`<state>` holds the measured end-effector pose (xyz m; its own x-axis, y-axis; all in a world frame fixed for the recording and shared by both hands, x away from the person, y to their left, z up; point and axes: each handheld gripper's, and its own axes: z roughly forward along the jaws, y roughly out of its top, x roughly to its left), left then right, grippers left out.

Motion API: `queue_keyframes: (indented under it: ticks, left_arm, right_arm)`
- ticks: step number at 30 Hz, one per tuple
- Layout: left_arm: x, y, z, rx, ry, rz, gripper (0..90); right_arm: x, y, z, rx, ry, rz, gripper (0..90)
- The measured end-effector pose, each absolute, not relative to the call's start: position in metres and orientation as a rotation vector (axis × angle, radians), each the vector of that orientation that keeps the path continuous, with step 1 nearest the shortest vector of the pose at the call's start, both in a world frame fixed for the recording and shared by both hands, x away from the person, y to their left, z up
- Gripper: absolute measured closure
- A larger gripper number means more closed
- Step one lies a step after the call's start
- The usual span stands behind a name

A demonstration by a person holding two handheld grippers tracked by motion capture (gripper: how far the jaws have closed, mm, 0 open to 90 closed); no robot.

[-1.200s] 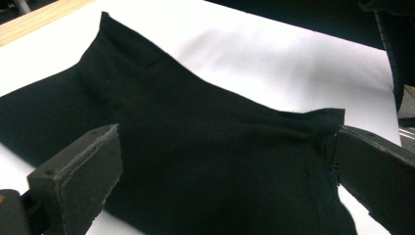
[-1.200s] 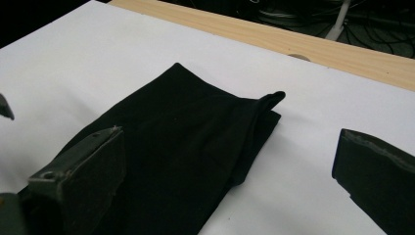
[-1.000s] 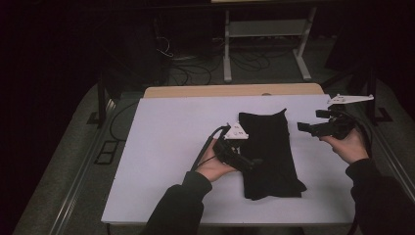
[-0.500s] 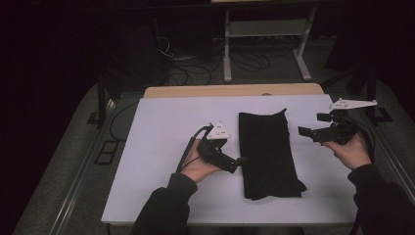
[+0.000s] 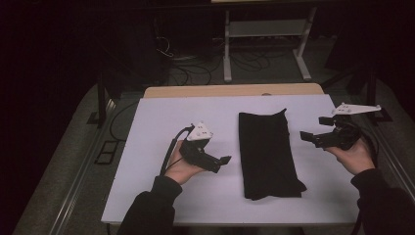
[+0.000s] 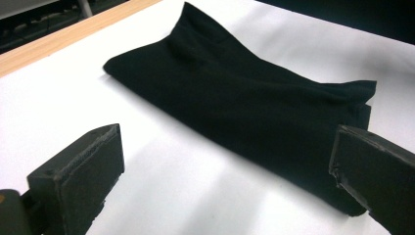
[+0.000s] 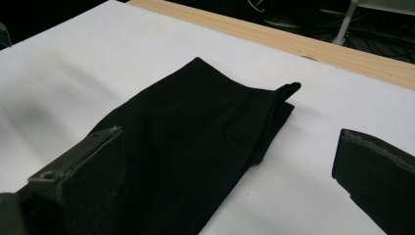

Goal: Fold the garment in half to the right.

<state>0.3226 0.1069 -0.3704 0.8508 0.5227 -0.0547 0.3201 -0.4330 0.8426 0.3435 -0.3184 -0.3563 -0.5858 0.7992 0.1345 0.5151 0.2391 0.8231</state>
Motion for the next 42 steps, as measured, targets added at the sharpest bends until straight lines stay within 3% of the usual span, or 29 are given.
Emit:
queue_keyframes:
  ticks: [42]
  left_arm:
    - [0.31,0.178,-0.388,1.996,0.744,0.32,0.0]
  right_arm:
    - [0.295,-0.33,-0.386,1.197,2.238,1.268,0.0]
